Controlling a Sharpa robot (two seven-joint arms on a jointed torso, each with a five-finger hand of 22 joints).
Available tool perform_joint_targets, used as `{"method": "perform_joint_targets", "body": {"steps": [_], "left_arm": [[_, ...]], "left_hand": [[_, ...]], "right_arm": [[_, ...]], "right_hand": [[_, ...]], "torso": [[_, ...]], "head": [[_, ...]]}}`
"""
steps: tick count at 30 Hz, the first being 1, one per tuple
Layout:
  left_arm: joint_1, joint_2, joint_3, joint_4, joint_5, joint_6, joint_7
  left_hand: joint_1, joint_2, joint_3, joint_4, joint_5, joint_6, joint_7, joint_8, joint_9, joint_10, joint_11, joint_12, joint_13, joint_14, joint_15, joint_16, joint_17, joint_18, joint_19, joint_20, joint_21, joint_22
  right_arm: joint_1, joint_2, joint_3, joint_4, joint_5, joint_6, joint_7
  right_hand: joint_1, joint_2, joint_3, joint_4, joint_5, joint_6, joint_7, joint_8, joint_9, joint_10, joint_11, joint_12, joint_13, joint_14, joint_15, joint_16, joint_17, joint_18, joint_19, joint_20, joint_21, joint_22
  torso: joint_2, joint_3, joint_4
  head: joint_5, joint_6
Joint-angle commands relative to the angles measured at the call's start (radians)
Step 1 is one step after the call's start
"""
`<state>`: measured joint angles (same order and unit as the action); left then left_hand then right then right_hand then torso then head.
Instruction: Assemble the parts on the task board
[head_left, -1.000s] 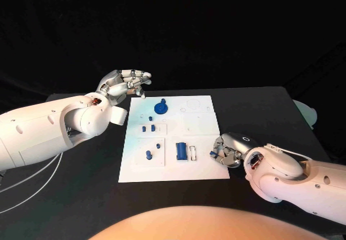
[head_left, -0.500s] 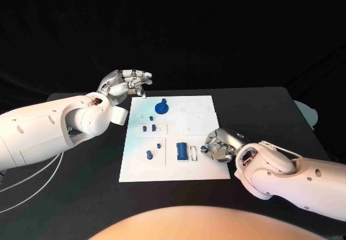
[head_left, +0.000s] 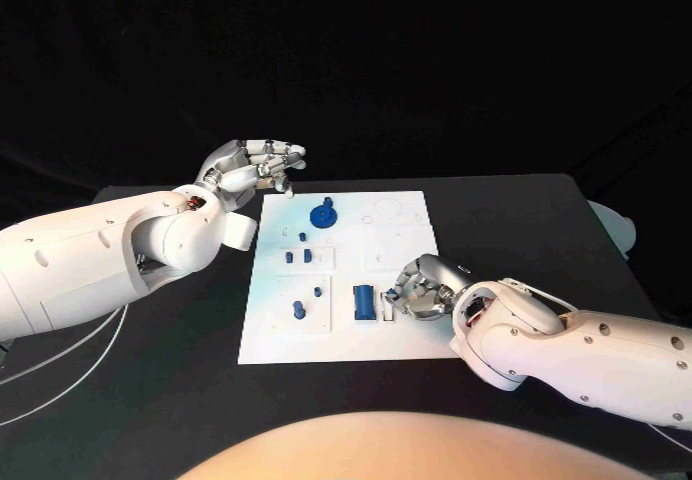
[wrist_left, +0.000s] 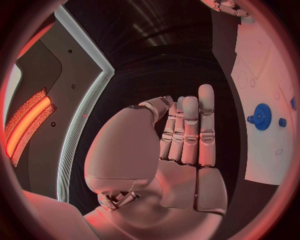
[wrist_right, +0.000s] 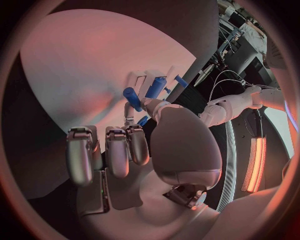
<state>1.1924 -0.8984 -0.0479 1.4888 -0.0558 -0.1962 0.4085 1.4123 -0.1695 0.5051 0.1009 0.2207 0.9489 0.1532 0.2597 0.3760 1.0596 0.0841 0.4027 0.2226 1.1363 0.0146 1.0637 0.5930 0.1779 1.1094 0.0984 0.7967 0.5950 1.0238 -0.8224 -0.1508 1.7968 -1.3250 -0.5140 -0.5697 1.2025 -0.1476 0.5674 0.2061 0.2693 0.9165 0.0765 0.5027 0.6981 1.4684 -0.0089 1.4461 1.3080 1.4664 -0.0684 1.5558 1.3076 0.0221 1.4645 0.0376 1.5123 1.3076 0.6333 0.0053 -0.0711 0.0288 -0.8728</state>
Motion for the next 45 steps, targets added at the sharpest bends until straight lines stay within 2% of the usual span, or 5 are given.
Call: {"method": "perform_joint_targets", "body": {"steps": [1, 9, 14, 29, 45], "left_arm": [[0.001, 0.002, 0.001, 0.003, 0.004, 0.015, 0.004], [0.001, 0.003, 0.001, 0.004, 0.004, 0.018, 0.001], [0.001, 0.004, 0.001, 0.003, 0.003, 0.019, 0.0], [0.001, 0.005, 0.001, 0.001, 0.003, 0.022, -0.002], [0.001, 0.004, 0.001, 0.0, 0.003, 0.022, -0.002]], "left_hand": [[0.002, 0.011, 0.002, 0.001, 0.007, -0.008, 0.002, 0.005, 0.001, -0.005, 0.001, 0.005, 0.001, -0.007, -0.003, -0.001, -0.002, 0.006, 0.008, -0.001, -0.005, -0.001], [0.001, 0.012, 0.002, 0.002, 0.006, -0.008, 0.003, 0.006, 0.001, -0.006, 0.002, 0.007, 0.001, -0.007, -0.003, -0.001, -0.002, 0.006, 0.008, -0.001, -0.006, -0.001], [0.001, 0.012, 0.002, 0.001, 0.006, -0.009, 0.003, 0.006, 0.001, -0.006, 0.002, 0.007, 0.001, -0.007, -0.003, -0.001, -0.002, 0.006, 0.008, -0.001, -0.006, -0.001], [0.0, 0.012, 0.002, 0.002, 0.006, -0.009, 0.003, 0.006, 0.001, -0.007, 0.002, 0.007, 0.001, -0.008, -0.002, -0.001, -0.002, 0.006, 0.008, 0.0, -0.006, -0.002], [-0.001, 0.012, 0.002, 0.003, 0.006, -0.009, 0.003, 0.006, 0.001, -0.008, 0.003, 0.008, 0.002, -0.008, -0.002, -0.001, -0.003, 0.006, 0.008, 0.0, -0.007, -0.002]], "right_arm": [[0.0, 0.013, 0.0, -0.012, 0.044, 0.046, 0.001], [0.0, 0.036, 0.0, -0.033, 0.043, 0.079, -0.014], [0.0, 0.044, 0.0, -0.039, 0.037, 0.087, -0.019], [0.0, 0.054, 0.0, -0.039, 0.017, 0.082, -0.027], [0.0, 0.051, 0.0, -0.029, -0.017, 0.071, -0.029]], "right_hand": [[-0.011, 0.002, 0.021, -0.027, 0.015, 0.026, -0.017, 0.005, 0.025, 0.031, -0.005, 0.004, 0.168, 0.097, -0.009, 0.002, 0.228, -0.009, 0.09, -0.009, 0.004, 0.238], [-0.031, 0.005, 0.008, -0.021, 0.014, 0.039, -0.022, 0.011, 0.027, 0.032, -0.009, 0.006, 0.17, 0.097, -0.013, 0.003, 0.229, -0.009, 0.09, -0.012, 0.005, 0.238], [-0.048, 0.006, -0.006, -0.015, -0.011, 0.047, -0.026, 0.017, 0.03, 0.033, -0.013, 0.006, 0.17, 0.097, -0.016, 0.002, 0.228, -0.009, 0.09, -0.015, 0.004, 0.238], [-0.079, 0.009, -0.025, 0.005, -0.029, 0.059, -0.031, 0.027, 0.035, 0.033, -0.017, 0.005, 0.17, 0.097, -0.019, 0.002, 0.227, -0.009, 0.09, -0.018, 0.003, 0.238], [-0.124, -0.004, -0.06, 0.039, -0.06, 0.063, -0.033, 0.036, 0.039, 0.034, -0.019, 0.006, 0.172, 0.096, -0.022, 0.001, 0.227, -0.009, 0.09, -0.021, 0.004, 0.239]], "torso": [[0.0, 0.0013, -0.0013], [0.0, 0.001, -0.0008], [0.0, 0.0011, -0.0021], [0.0, 0.0011, -0.0019], [-0.001, 0.0012, -0.0024]], "head": [[0.001, 0.0], [0.003, 0.0], [0.005, 0.0], [0.005, 0.0], [0.006, 0.0]]}}
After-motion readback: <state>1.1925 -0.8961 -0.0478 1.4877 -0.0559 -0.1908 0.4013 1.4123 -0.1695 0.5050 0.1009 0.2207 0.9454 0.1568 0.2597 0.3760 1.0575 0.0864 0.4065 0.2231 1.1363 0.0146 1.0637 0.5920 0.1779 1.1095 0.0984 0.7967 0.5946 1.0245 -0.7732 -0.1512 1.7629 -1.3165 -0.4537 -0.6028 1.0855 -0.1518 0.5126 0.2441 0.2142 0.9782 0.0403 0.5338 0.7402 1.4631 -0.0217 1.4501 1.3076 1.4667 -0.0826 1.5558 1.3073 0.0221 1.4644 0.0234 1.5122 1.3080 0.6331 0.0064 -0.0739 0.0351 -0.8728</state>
